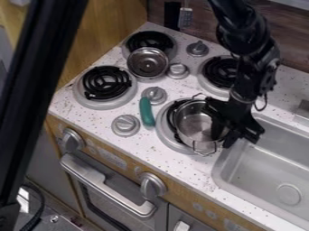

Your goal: Move the silver pot to the lower right burner

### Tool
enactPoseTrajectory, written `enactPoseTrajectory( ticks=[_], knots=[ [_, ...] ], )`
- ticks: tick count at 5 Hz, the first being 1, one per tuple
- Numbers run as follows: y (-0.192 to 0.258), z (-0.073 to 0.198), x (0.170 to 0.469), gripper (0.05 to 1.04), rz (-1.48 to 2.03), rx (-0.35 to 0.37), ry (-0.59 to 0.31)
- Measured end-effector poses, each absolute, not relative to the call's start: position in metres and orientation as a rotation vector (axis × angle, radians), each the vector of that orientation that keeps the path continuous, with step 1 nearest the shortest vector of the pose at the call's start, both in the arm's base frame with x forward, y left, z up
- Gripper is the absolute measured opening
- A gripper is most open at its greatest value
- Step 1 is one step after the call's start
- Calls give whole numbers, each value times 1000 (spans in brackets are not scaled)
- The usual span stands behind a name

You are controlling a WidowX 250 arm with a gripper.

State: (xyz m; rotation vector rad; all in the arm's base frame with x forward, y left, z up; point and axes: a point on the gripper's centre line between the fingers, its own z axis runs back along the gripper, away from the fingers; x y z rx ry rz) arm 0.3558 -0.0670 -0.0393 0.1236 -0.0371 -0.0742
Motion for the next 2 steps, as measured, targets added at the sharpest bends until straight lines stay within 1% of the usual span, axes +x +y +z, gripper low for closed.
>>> enactPoseTrajectory(
  ticks=[1,2],
  knots=[
    [-61,18,357,777,-10,97,-143],
    [-57,52,348,993,35,60,-192]
  ],
)
